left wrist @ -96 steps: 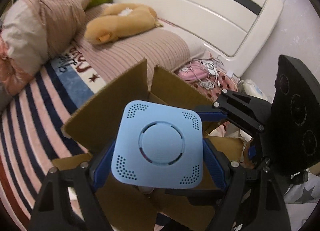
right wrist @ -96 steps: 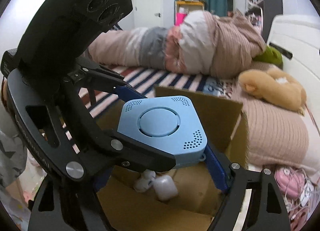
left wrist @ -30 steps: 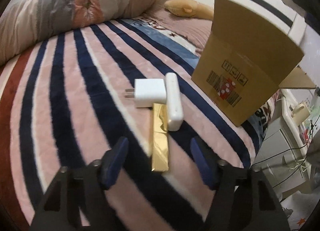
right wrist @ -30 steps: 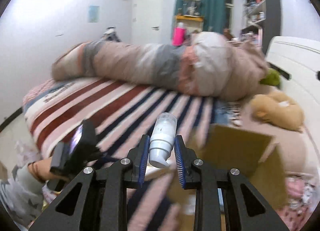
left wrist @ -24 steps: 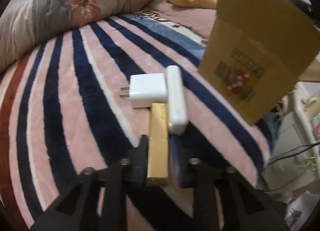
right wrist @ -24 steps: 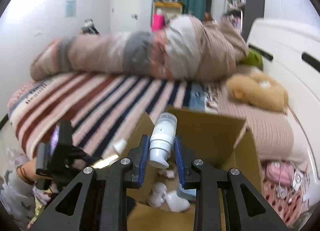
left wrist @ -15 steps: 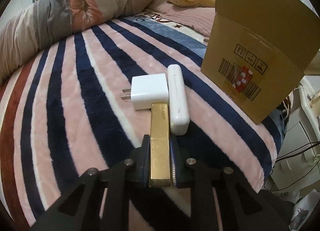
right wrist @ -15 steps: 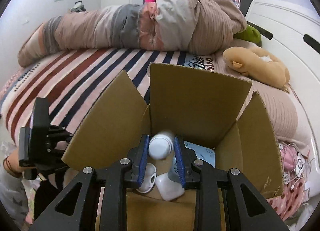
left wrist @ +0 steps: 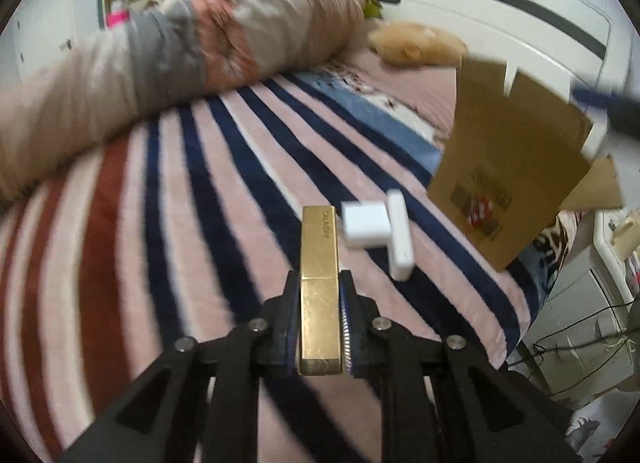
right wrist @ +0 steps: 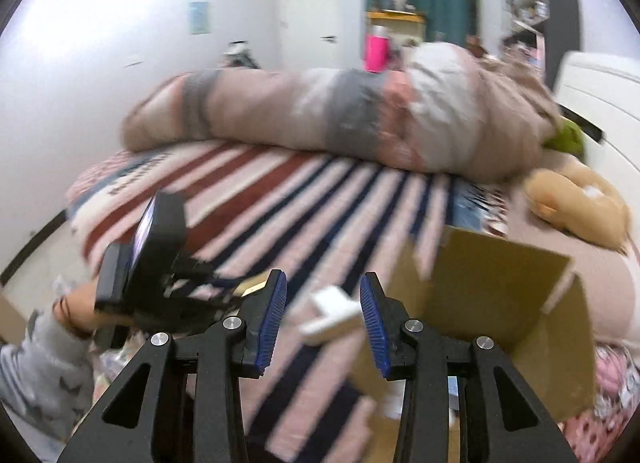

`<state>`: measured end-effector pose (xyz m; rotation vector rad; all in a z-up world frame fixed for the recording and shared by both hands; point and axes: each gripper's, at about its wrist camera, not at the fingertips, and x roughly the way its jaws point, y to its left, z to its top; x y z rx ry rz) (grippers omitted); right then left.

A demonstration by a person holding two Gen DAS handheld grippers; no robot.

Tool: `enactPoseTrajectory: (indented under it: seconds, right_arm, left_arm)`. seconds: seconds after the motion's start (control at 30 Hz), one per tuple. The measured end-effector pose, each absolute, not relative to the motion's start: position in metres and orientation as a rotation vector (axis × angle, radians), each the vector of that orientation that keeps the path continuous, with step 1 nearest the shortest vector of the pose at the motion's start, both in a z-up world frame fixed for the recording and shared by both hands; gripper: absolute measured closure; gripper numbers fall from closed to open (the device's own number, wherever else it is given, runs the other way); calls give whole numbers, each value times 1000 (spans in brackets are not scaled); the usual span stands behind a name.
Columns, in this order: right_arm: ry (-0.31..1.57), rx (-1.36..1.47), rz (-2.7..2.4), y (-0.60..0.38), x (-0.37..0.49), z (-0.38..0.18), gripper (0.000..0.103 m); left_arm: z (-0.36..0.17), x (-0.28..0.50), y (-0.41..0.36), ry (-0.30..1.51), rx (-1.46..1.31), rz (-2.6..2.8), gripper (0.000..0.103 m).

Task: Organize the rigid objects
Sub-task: 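Lower the white tube into the box with the right gripper while the left gripper grasps the gold power bank, then carry the gold power bank into the box and open the left gripper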

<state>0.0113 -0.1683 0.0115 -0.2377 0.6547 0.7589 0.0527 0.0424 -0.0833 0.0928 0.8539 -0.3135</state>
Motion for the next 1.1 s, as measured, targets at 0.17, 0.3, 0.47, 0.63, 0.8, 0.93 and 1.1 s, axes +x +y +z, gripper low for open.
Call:
enactPoseTrajectory:
  seconds: [0.17, 0.3, 0.47, 0.63, 0.8, 0.93, 1.1]
  right_arm:
    - [772, -265, 826, -128, 1, -30, 68]
    - [864, -219, 732, -119, 13, -83, 68]
    - [842, -176, 570, -124, 36, -126, 53]
    - [815, -125, 493, -127, 64, -145, 43]
    - [824, -155, 434, -123, 81, -153, 43]
    - [852, -152, 433, -128, 87, -161, 74]
    - [817, -175, 468, -133, 66, -155, 81]
  left_arm:
    - [-17, 45, 51, 783, 120, -324, 88]
    - [25, 42, 26, 735, 137, -408, 88]
    - [62, 50, -44, 712, 180, -592, 88]
    - [66, 68, -122, 771, 238, -734, 88]
    - [45, 80, -172, 876, 280, -815, 88]
    - [37, 86, -183, 887, 290, -816, 78]
    - [50, 83, -157, 834, 234, -782, 59]
